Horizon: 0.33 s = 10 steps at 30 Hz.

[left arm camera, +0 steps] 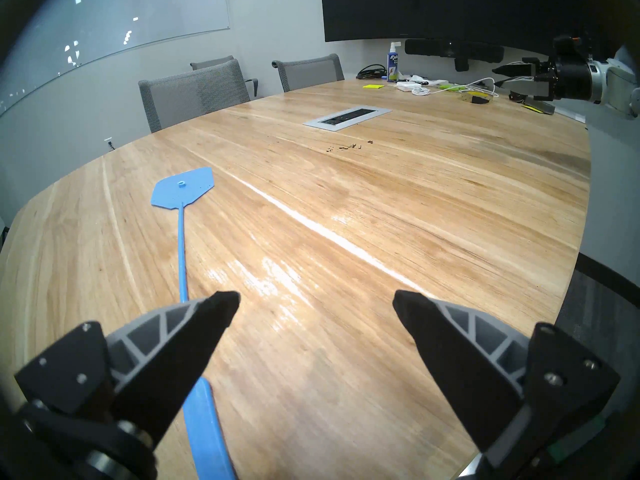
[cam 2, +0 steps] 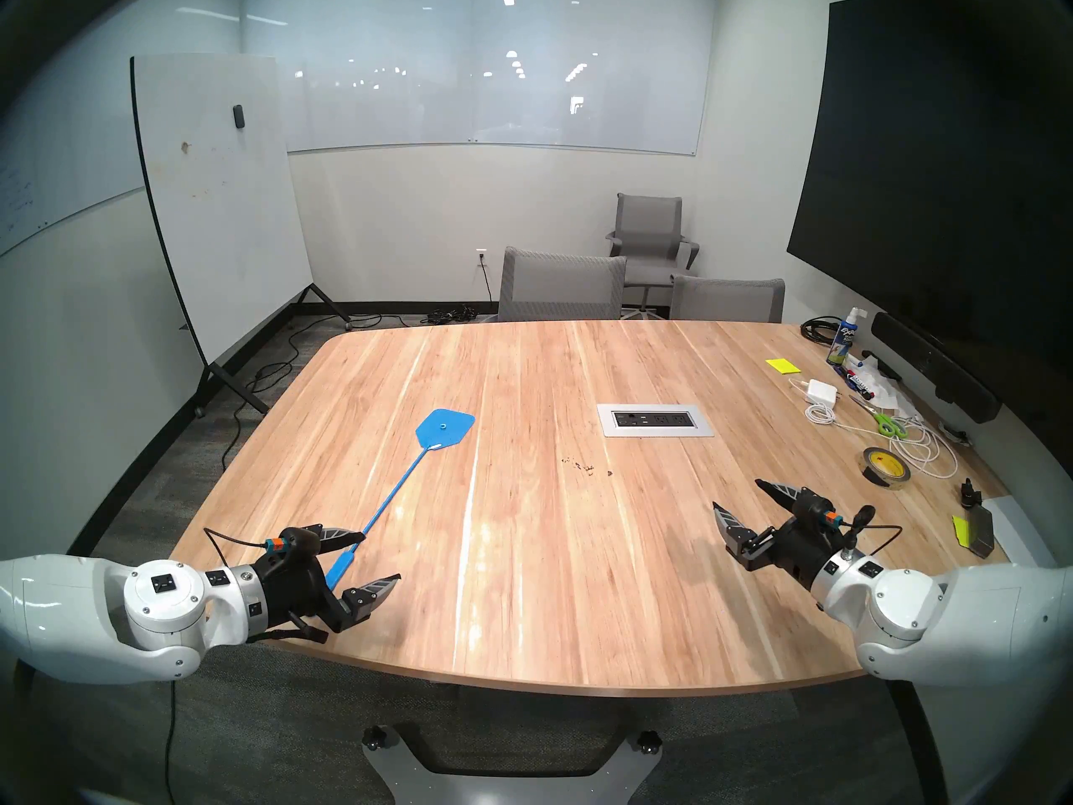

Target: Swat a bug on table

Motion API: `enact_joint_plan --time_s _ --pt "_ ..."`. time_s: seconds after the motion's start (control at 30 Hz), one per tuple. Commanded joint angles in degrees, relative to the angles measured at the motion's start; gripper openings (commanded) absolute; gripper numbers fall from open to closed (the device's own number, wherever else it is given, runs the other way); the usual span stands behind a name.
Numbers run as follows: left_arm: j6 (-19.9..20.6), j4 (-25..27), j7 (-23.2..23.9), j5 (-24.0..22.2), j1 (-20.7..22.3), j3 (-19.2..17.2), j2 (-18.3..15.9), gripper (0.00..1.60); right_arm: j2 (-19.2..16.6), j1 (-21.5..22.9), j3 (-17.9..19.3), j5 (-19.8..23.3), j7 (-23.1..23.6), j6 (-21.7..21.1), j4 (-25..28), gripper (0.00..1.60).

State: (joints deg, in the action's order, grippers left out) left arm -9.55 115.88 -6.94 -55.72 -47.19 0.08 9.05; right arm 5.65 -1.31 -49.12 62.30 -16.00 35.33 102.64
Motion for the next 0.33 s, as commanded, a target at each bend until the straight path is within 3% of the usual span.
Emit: enact_joint_plan --time_s 0.0,0.3 --pt "-0.6 0.15 0.14 0.0 0.31 -0.37 -0.16 1.6 0.08 0.66 0.43 -0.11 0.14 0.22 -0.12 1.6" --pt "-0.6 0.15 0.16 -0.01 0.33 -0.34 -0.16 1.6 0.08 0.66 0.43 -0.11 0.14 0.22 -0.12 1.6"
